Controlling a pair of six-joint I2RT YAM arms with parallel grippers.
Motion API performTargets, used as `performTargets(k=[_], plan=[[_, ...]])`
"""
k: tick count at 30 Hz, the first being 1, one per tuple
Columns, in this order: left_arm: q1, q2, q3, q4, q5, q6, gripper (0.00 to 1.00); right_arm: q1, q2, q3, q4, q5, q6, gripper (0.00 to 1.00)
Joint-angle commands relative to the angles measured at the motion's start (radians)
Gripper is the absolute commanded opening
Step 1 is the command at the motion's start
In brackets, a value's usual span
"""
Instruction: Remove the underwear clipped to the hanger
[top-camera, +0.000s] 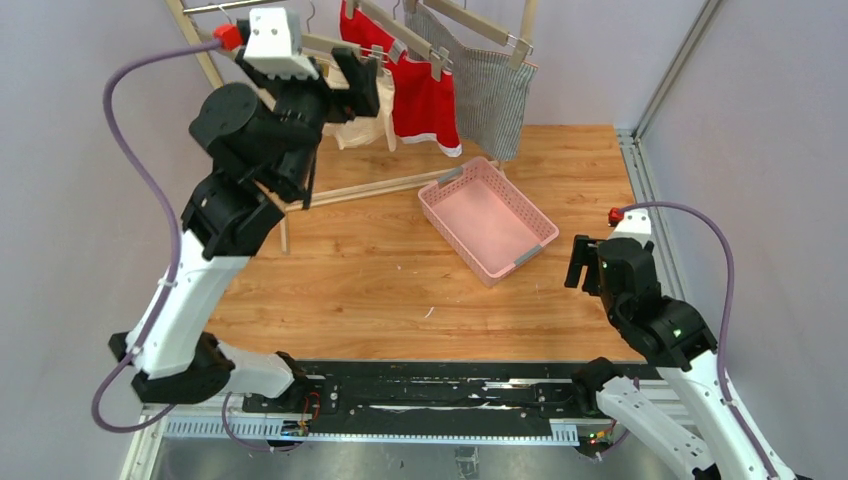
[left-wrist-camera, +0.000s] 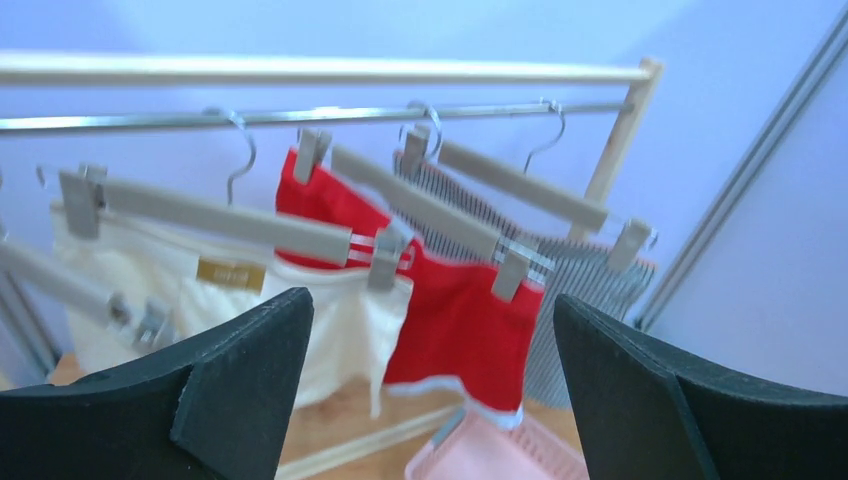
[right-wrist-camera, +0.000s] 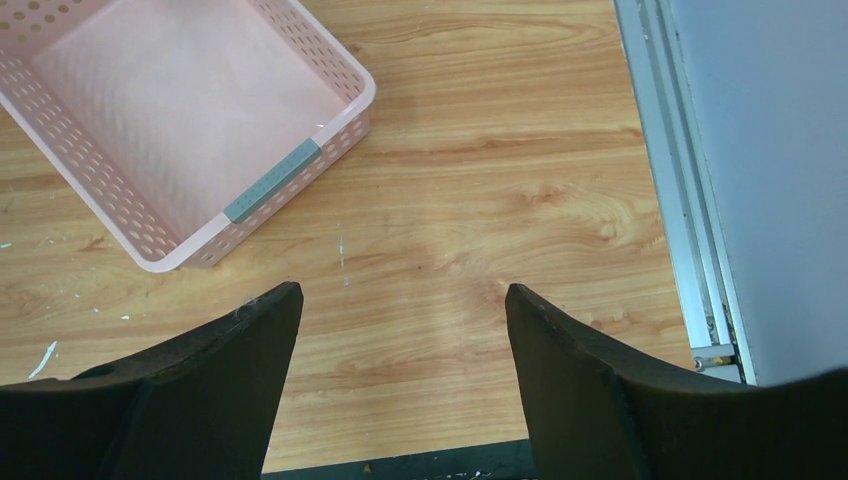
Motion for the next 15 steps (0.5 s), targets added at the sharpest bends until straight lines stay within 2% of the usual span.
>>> performTargets(k=[1,7,15], plan=[[-0.004,0.192,0.241,-0.032,-0.045,0.075,0.98,-0.016,0.036,-0.015,0.041,-0.068,-0.015,0.75],[0.036,0.41,0.469,-0.078,-0.071,0.051,0.98,-0.016,0.046,-0.032,0.063,-0.13,-0.008,0.73],[0.063,0.48,0.475,0.032,-0.294,0.053,0.98,-0.016,0.046,-0.049,0.058,-0.144,-0.003,0.73]])
